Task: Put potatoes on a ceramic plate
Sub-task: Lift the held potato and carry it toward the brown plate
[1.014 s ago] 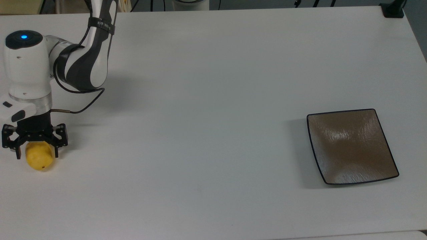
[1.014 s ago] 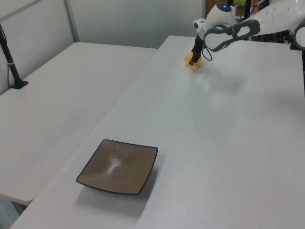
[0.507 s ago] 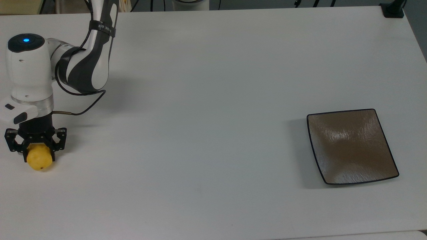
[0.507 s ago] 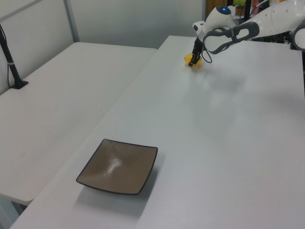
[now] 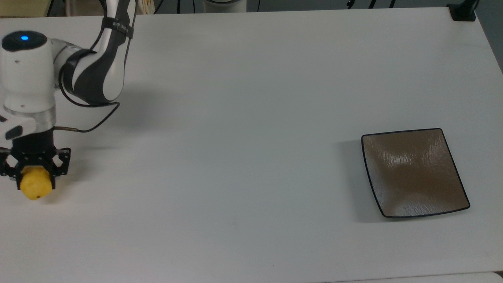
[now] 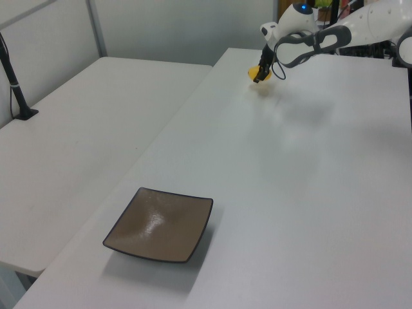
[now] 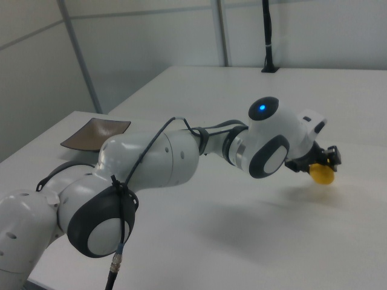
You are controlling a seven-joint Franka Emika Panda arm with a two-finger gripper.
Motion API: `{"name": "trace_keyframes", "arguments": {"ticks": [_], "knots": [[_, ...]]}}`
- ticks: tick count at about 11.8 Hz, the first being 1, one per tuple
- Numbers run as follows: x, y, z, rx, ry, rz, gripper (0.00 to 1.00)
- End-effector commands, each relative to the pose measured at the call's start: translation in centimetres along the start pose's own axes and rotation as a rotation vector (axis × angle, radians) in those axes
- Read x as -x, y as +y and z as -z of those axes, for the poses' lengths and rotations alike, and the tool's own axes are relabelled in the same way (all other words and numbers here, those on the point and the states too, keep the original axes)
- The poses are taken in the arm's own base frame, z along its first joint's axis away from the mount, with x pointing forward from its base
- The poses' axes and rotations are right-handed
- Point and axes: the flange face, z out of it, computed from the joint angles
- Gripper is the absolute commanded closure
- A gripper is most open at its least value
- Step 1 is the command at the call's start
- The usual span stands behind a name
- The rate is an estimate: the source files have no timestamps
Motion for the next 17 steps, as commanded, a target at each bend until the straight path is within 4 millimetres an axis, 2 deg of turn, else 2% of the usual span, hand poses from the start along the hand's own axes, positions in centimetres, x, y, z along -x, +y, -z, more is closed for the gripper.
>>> {"name": "trace_keyframes", "arguments": {"ticks": [1,3,5,6,7,10,13,15,17], "knots": [[-1.9,1.6,8.2,-0.045,-0.014,-0.020,1.00],[-3.8,1.7,14.2,-0.126,-0.051,-0.039,1.00],[-5.2,0.4,18.4,-0.180,-0.076,-0.023,1.00],[-5.6,-0.6,20.2,-0.212,-0.095,-0.014,1.00],[-6.2,-2.3,23.2,-0.251,-0.125,-0.029,1.00],[-6.8,-6.2,28.3,-0.304,-0.170,-0.057,1.00],[-7.8,-11.8,35.1,-0.346,-0.195,-0.079,1.00],[-8.6,-15.7,37.4,-0.369,-0.219,-0.110,1.00],[-9.9,-21.1,38.6,-0.393,-0.274,-0.134,1.00]]}}
